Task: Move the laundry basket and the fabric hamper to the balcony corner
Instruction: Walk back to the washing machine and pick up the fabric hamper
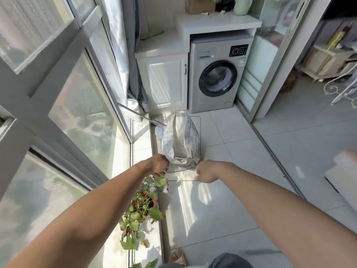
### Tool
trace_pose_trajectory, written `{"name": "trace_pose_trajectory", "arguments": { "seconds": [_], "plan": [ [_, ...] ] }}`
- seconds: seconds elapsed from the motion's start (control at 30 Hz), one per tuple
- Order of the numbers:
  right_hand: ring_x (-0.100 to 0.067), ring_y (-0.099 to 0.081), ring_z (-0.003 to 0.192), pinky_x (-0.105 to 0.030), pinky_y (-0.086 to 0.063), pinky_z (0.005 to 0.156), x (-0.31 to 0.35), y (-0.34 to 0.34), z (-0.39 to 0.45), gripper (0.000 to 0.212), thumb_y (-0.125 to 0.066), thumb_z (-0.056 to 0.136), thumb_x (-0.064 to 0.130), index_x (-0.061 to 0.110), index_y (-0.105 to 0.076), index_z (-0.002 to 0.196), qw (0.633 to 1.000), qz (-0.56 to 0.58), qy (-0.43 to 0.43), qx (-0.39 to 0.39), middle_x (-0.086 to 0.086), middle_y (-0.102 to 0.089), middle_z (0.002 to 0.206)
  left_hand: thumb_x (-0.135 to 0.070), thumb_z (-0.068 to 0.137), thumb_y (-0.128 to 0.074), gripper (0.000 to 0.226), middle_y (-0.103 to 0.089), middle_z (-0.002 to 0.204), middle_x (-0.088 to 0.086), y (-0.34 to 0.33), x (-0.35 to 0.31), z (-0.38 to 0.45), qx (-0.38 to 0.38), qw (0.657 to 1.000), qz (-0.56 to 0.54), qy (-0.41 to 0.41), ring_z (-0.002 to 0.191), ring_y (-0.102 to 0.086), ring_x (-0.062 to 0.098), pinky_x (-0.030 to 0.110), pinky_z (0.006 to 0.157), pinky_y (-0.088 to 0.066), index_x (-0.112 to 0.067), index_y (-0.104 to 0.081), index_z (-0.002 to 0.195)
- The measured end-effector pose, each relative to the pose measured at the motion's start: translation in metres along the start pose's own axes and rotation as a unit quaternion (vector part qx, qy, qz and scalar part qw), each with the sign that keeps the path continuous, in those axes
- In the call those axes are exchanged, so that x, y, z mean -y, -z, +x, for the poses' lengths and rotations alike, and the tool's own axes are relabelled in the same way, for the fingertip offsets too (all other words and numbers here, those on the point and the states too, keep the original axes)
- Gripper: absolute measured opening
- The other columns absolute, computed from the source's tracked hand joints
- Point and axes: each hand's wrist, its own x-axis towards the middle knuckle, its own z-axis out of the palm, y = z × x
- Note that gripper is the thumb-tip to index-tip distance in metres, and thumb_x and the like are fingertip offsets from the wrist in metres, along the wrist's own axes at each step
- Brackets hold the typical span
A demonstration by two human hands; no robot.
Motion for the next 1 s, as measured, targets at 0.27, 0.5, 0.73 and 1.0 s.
{"name": "trace_pose_trajectory", "arguments": {
  "seconds": [0.27,0.5,0.73,1.0],
  "plan": [
    [-0.030,-0.054,0.124,-0.036,-0.048,0.100,-0.028,0.051,0.045,0.045,-0.045,0.101,0.024,0.010,-0.046,0.144,0.999,-0.013,-0.040,0.010,-0.014,-0.050,0.143,-0.004,0.099,-0.037,0.041,-0.063,0.123,0.014,0.019,-0.006,0.055,-0.003,0.998,-0.066,0.015,0.103,-0.066,0.024,0.037,0.086,-0.058,-0.007,-0.050,0.138],
    [-0.028,-0.060,0.111,-0.035,-0.050,0.090,-0.062,0.112,0.127,0.032,-0.051,0.095,0.024,0.010,-0.060,0.123,0.997,-0.064,-0.011,0.038,-0.009,-0.061,0.124,-0.006,0.100,-0.039,0.033,-0.065,0.112,0.016,0.061,-0.022,0.115,-0.043,0.990,-0.123,0.049,0.095,-0.067,0.028,0.038,0.081,-0.056,-0.003,-0.055,0.129],
    [-0.029,-0.058,0.101,-0.031,-0.051,0.077,-0.097,0.183,0.199,0.025,-0.048,0.096,0.026,0.014,-0.056,0.117,0.997,-0.041,0.041,0.047,-0.009,-0.058,0.111,-0.008,0.101,-0.044,0.029,-0.065,0.102,0.016,0.094,-0.036,0.166,-0.096,0.965,-0.207,0.126,0.079,-0.065,0.027,0.029,0.066,-0.052,-0.001,-0.058,0.125],
    [-0.022,-0.044,0.058,-0.024,-0.035,0.051,-0.105,0.219,0.266,0.029,-0.046,0.091,0.020,0.019,-0.032,0.066,0.997,-0.025,0.022,0.074,-0.003,-0.040,0.068,-0.012,0.102,-0.042,0.028,-0.067,0.112,0.015,0.117,-0.041,0.213,-0.033,0.969,-0.178,0.167,0.086,-0.067,0.025,0.030,0.071,-0.055,-0.006,-0.058,0.125]
  ]
}}
